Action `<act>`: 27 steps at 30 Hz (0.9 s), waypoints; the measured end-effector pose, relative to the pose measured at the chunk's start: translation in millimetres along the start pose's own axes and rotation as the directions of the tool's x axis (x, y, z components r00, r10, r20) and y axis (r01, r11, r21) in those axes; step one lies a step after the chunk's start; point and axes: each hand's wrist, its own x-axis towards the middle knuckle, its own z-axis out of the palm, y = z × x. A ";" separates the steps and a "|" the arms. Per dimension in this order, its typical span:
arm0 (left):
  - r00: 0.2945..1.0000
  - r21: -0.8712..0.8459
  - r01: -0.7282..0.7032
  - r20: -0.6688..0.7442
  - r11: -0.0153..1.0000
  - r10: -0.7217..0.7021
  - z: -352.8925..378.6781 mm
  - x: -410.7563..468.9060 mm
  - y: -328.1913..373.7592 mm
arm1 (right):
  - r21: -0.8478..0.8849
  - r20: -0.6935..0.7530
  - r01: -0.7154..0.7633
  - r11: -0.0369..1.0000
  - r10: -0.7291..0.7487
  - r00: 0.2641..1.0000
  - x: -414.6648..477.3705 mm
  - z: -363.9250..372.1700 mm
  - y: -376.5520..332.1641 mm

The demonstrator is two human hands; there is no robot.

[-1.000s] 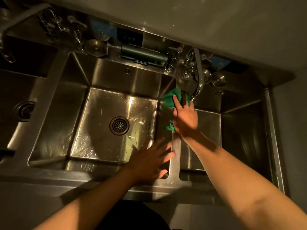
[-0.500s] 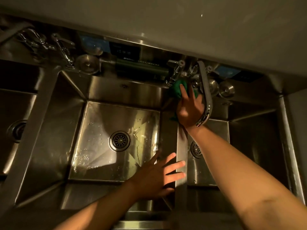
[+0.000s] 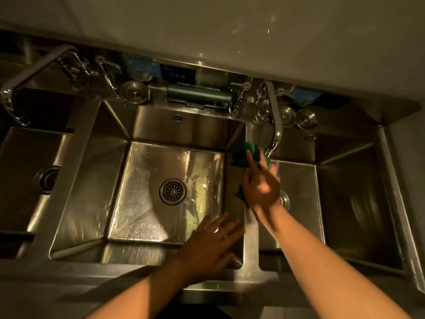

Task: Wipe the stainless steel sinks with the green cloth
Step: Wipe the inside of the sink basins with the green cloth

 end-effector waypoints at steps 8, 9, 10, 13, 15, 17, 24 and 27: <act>0.971 -0.043 0.237 -0.004 0.970 -0.238 13.4 -47.1 -8.2 | -0.012 0.140 -0.008 1.000 0.010 0.990 -128.4 -1.5 -0.8; 0.969 -0.042 0.247 -0.001 0.968 -0.247 14.5 -51.7 -9.5 | -0.007 0.170 0.001 1.000 0.000 0.985 -145.2 -2.6 1.4; 0.966 -0.036 0.259 0.002 0.965 -0.259 14.4 -57.1 -11.8 | 0.001 0.181 0.006 1.000 -0.006 0.984 -159.9 -3.9 1.7; 0.952 -0.020 0.306 0.008 0.952 -0.306 9.5 -72.0 -17.9 | -0.097 0.230 0.043 0.994 -0.019 0.973 -185.3 -10.7 -2.1; 0.943 -0.024 0.332 -0.002 0.943 -0.332 5.4 -79.9 -20.0 | -0.211 0.293 0.069 0.975 -0.004 0.956 -182.0 -17.8 -7.2; 0.933 -0.015 0.359 0.002 0.933 -0.359 0.5 -88.8 -22.7 | -0.209 0.307 0.063 0.976 0.004 0.952 -178.2 -22.4 -13.2; 0.875 -0.045 0.469 -0.114 0.882 -0.471 -31.8 -130.4 -53.1 | -0.023 0.202 0.177 0.984 -0.169 0.965 -174.8 -22.8 -34.5; 0.870 0.097 0.487 -0.145 0.868 -0.472 -59.2 -147.6 -77.2 | 0.116 0.142 0.185 0.976 -0.201 0.969 -166.0 -10.6 -70.8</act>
